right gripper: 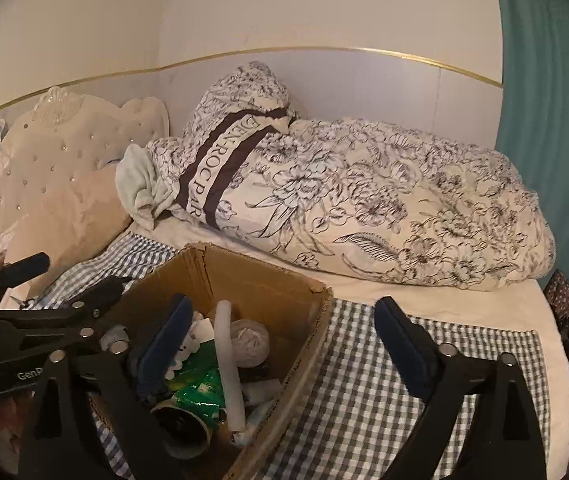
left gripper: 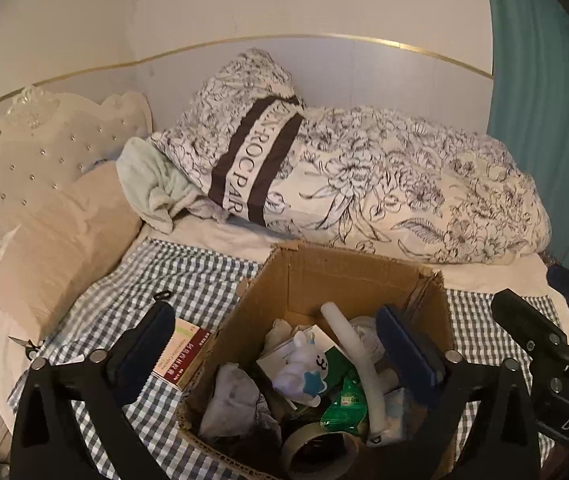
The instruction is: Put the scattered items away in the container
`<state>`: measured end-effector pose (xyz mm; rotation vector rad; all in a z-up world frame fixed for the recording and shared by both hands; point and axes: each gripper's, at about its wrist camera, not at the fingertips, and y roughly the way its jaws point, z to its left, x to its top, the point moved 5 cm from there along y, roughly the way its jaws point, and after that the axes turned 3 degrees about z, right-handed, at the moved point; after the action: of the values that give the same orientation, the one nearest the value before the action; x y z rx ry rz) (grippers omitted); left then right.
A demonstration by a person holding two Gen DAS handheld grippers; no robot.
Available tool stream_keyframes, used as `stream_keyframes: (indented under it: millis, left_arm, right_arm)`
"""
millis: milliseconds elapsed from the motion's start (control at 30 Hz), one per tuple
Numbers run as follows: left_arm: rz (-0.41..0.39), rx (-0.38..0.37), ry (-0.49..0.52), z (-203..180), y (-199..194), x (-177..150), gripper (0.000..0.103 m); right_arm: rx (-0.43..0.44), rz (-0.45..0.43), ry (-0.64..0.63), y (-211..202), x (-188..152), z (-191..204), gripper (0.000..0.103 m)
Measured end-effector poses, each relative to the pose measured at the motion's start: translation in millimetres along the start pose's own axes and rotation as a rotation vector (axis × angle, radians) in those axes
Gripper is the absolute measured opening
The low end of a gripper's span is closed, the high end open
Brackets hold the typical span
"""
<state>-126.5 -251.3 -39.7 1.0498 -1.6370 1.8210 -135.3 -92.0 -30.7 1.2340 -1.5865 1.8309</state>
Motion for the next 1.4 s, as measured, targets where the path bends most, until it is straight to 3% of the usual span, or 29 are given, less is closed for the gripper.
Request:
stream_keyframes:
  millis: [133, 733, 1400]
  left_arm:
    - [-0.015, 0.017, 0.005, -1.2, -13.0, 0.8, 0.103]
    - [-0.110, 0.011, 0.057, -28.9, -69.3, 8.0, 0.103]
    - [-0.151, -0.148, 0.058, -105.2, -96.0, 8.3, 0.103]
  right_arm:
    - [-0.008, -0.019, 0.002, -16.1, 1.4, -6.7, 0.103]
    - [-0.054, -0.069, 0.021, -72.6, 4.9, -41.8, 0.103]
    - [-0.162, -0.094, 0.087, -119.4, -8.6, -121.6, 0.103]
